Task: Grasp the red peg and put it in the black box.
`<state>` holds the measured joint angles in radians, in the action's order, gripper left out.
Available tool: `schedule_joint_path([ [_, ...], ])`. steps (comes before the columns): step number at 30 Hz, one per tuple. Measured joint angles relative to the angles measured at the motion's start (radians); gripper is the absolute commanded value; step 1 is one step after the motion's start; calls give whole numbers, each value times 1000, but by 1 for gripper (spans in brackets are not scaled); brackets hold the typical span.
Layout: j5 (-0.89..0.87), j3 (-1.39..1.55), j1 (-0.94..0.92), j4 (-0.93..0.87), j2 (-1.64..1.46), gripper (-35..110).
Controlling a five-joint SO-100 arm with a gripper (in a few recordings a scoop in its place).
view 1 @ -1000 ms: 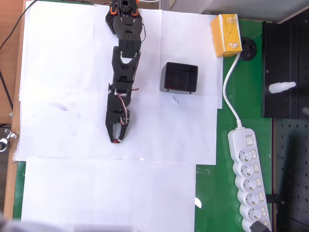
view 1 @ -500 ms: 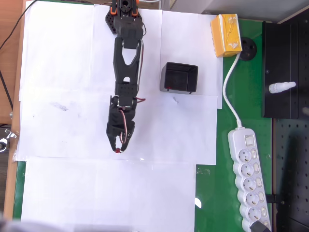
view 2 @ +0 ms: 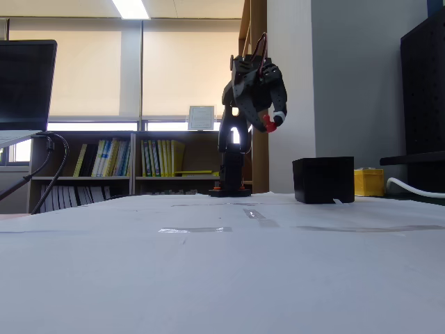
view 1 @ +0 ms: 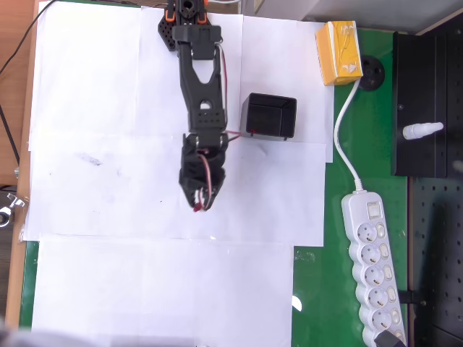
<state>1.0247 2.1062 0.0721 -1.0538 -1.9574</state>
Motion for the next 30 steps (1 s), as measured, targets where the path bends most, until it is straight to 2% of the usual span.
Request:
schedule_joint_path([
  [7,-91,34,84,-156,32,0],
  [16,-193,37,239,-273,126,0],
  [30,-293,28,399,-328,184,0],
])
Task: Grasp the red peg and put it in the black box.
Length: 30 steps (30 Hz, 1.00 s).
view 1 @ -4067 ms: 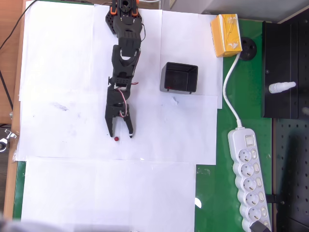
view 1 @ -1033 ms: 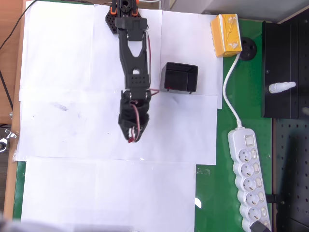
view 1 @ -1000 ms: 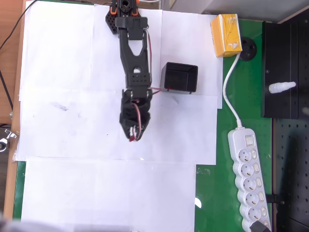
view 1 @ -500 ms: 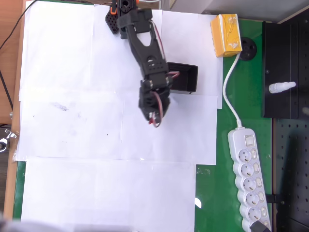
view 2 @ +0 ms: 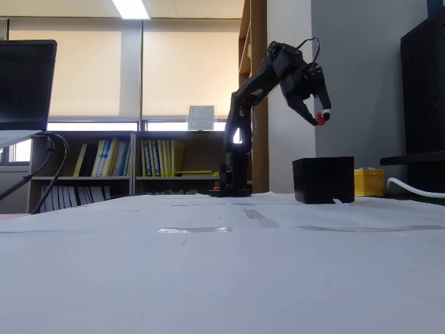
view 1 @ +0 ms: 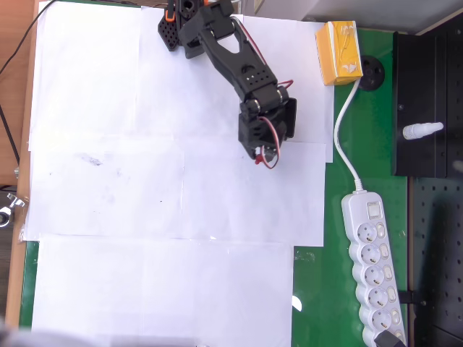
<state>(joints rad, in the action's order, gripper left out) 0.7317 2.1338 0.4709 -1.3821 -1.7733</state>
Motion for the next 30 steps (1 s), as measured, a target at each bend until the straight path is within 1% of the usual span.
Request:
schedule_joint_path([
  [7,-55,-35,92,-18,49,0],
  [12,-103,-37,150,-83,66,0],
  [20,-135,-107,163,-163,66,0],
  [30,-135,-210,218,-206,69,0],
])
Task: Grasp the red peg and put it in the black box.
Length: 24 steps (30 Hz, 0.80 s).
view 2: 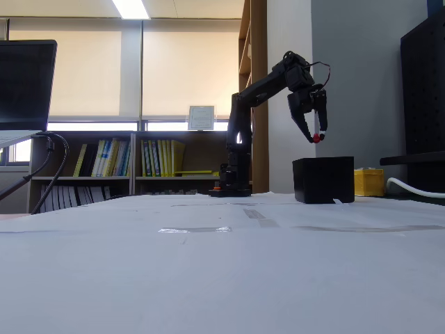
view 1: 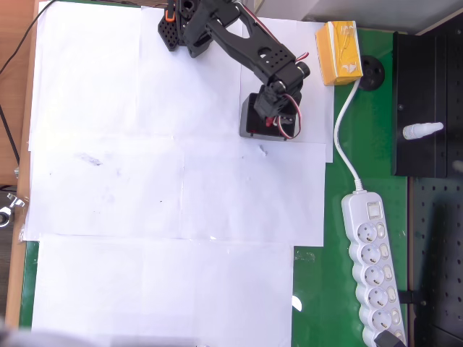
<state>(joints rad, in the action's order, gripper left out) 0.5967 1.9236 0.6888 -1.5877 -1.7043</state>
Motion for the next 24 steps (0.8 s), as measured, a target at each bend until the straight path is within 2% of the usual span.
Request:
schedule_joint_path([
  [8,-17,-17,32,11,0,5],
  [13,-17,-17,32,29,0,14],
  [16,-17,-17,28,29,0,29],
  [24,-17,-17,28,29,0,32],
])
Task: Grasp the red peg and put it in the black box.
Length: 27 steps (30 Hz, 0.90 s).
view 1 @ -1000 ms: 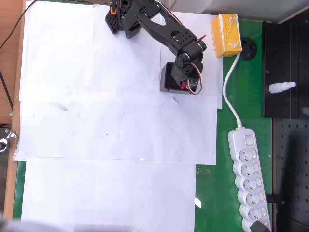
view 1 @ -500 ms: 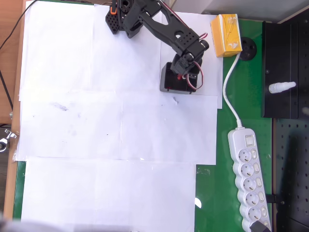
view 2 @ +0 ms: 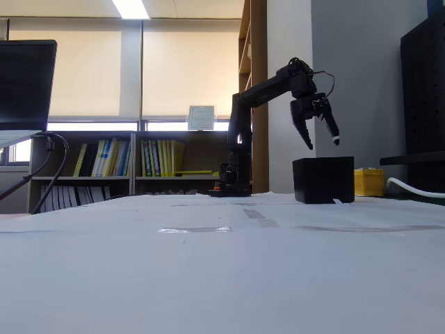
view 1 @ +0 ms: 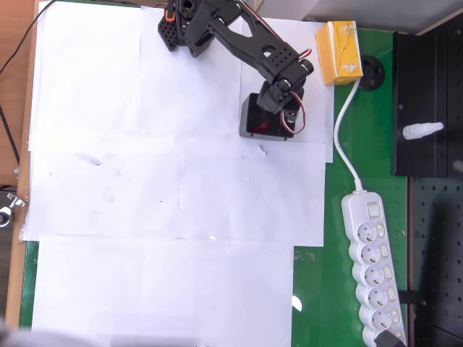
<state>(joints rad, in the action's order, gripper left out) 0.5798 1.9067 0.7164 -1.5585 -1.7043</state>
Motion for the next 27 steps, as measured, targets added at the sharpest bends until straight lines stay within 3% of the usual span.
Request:
schedule_joint_path([
  [6,6,0,-6,-5,0,31],
  [9,9,0,-20,-9,0,12],
  [13,28,-11,-61,-9,35,0],
  [27,100,-137,-407,2,310,0],
])
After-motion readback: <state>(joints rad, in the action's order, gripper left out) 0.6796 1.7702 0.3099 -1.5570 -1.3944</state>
